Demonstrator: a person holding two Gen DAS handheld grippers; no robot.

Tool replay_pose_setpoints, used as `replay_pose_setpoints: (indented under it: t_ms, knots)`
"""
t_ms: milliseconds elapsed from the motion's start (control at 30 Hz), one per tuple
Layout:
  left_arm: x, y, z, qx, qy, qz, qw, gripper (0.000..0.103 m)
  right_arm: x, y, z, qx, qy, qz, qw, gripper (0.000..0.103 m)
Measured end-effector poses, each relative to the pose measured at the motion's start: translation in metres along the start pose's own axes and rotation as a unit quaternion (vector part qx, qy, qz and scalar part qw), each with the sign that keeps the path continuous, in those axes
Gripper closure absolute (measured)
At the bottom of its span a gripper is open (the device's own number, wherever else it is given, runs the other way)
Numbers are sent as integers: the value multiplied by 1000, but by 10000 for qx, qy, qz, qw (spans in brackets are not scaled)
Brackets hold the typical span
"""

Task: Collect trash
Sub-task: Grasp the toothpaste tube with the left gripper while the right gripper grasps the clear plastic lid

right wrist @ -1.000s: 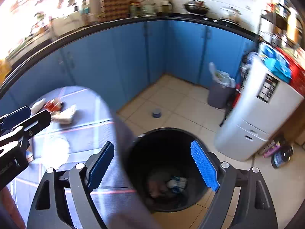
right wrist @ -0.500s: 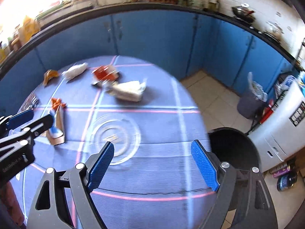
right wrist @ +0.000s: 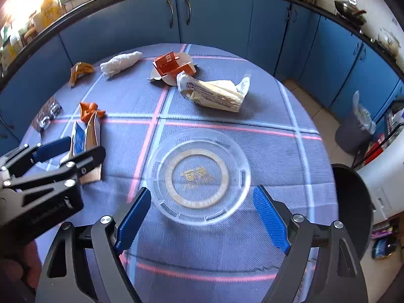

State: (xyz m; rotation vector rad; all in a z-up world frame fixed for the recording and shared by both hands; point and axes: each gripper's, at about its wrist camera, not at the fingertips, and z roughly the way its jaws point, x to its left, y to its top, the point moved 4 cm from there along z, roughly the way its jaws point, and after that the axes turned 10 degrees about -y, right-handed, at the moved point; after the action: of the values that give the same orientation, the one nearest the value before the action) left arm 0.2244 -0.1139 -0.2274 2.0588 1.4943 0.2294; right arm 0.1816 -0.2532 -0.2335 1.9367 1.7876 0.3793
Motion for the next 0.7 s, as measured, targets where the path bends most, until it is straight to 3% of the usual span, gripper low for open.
replay_pose_setpoints:
  t_ms: [167,267,333,467,700]
  knots:
    - [19,2,6,-1,110,-110,9999,36,-1,9,15,168,93,119,9997,18]
    - [29,4,5,-33,150,-176,9997,37,5,14,19,95,-82,3,9999,17]
    - [33,4,4,-49,179,-128,9997,40,8,15,20,22,-113,-10,9999,17]
    - [34,3,0,-69,176,-28,9998,64,8,16,20,-17,-130,1,9999,19]
    - [31,-2,-12,-107,14,-110,9999,68,6,11,12,-78,-358,-68,9993,19]
